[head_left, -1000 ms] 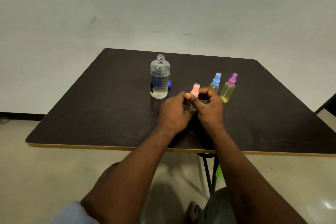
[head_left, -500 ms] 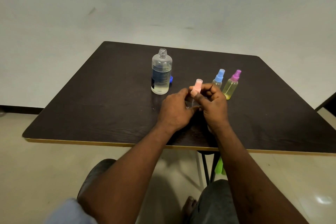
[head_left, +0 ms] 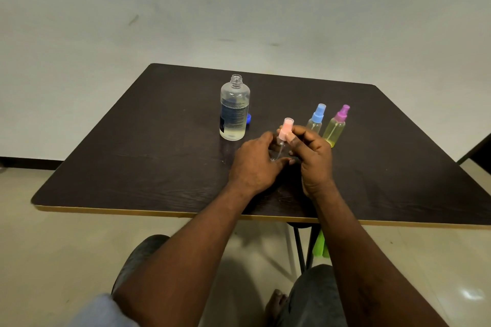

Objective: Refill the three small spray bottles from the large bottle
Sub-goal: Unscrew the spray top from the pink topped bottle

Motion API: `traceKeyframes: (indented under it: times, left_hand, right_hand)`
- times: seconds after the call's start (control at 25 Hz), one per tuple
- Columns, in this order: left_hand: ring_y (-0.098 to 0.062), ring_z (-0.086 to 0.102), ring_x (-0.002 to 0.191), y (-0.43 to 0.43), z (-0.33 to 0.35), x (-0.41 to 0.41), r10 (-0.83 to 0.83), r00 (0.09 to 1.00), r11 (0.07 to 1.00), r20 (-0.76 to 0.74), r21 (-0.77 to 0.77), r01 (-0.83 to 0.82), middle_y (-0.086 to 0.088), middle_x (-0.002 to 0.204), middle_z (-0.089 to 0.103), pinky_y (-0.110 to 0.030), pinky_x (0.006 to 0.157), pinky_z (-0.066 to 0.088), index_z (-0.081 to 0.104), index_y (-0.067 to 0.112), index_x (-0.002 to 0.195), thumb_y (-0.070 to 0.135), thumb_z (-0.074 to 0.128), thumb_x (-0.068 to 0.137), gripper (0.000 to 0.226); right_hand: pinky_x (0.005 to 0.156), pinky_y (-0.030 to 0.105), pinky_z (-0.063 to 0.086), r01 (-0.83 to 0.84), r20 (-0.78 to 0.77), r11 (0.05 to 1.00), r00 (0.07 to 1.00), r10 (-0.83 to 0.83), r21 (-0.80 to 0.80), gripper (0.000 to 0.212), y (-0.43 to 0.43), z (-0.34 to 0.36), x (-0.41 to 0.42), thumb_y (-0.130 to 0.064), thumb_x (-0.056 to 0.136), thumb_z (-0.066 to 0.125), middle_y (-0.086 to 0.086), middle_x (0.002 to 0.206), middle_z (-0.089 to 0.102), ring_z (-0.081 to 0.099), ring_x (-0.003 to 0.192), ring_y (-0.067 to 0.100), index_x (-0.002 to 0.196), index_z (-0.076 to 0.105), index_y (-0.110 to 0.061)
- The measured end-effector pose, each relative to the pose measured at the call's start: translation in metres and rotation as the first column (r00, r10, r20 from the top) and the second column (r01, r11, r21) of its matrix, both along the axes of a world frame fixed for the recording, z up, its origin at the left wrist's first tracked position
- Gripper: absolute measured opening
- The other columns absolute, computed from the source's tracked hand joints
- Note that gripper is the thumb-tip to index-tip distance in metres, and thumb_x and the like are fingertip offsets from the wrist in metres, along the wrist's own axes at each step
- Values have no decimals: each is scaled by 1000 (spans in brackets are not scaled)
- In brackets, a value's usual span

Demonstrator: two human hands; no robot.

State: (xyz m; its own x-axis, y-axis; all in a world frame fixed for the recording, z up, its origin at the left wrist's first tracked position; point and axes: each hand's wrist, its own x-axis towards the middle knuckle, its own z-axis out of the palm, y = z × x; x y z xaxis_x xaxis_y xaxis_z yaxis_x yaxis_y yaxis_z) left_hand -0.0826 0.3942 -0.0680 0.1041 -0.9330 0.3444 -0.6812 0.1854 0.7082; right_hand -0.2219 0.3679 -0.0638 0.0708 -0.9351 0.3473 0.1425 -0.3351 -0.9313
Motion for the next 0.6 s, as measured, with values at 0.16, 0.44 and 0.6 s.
traceKeyframes:
  times: [0.16,0.44,0.6]
  left_hand:
    - [-10,68,89,-1,-1,1,2,1000,1000,5,-14,-2,8,101,73,-41,82,61,62,28,123,41,83,82,47]
    - [-9,65,88,0,-1,-1,5,999,1000,47,0,-5,11,97,69,-38,78,60,61,28,107,50,84,80,42]
    - [-11,64,85,1,-2,1,20,999,1000,41,-4,-20,11,92,68,-41,77,60,61,28,102,45,83,81,35]
  right_hand:
    - [92,37,61,6,-75,1000,997,-7,-18,32,2,3,3,-14,89,81,6,114,77,73,110,23,118,69,-17]
    - [88,28,59,-9,9,999,1000,9,-36,25,4,4,0,-7,99,67,3,116,79,73,113,18,123,72,-7]
    - [94,30,59,-37,-28,999,999,37,-17,35,5,7,2,-9,93,75,3,121,77,71,117,17,128,69,-15]
